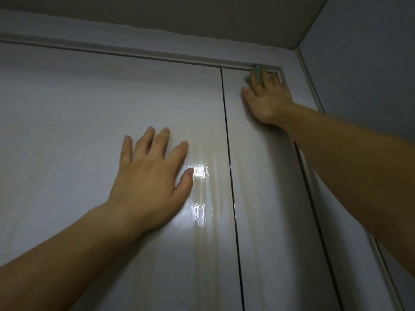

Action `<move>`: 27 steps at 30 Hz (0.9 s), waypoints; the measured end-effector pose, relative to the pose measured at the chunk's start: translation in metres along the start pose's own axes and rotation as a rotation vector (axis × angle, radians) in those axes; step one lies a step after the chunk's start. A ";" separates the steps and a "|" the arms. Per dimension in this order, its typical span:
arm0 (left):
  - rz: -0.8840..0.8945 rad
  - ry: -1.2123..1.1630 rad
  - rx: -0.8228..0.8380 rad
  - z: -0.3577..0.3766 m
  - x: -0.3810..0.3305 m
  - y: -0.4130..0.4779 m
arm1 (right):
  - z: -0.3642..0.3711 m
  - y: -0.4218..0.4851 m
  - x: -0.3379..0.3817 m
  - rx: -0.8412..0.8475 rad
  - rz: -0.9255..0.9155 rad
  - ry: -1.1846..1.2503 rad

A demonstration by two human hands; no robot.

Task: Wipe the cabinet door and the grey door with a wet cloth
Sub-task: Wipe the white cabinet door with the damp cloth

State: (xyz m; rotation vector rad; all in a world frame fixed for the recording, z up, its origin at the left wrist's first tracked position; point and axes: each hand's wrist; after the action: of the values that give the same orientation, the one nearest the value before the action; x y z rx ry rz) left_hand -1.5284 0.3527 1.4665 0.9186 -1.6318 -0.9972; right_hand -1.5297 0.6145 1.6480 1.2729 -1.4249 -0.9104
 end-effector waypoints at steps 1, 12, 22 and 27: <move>-0.002 -0.003 -0.004 0.000 -0.001 0.001 | -0.001 -0.004 -0.001 0.010 0.018 0.031; -0.034 -0.034 -0.023 0.006 -0.008 0.000 | 0.005 -0.036 0.001 0.026 0.018 0.147; -0.013 -0.034 -0.035 0.004 -0.006 -0.002 | 0.031 -0.107 0.002 0.002 -0.233 0.116; -0.006 -0.057 -0.048 0.005 -0.004 -0.003 | 0.027 -0.094 0.031 0.016 -0.208 0.091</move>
State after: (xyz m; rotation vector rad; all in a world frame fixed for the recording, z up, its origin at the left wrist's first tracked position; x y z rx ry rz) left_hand -1.5318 0.3564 1.4610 0.8702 -1.6463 -1.0713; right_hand -1.5320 0.5666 1.5574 1.4757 -1.2478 -0.9674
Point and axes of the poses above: each hand's wrist, its own y-axis towards the middle knuckle, its own z-axis out of the palm, x = y × z, and after that the axes turned 9 degrees about z, right-handed
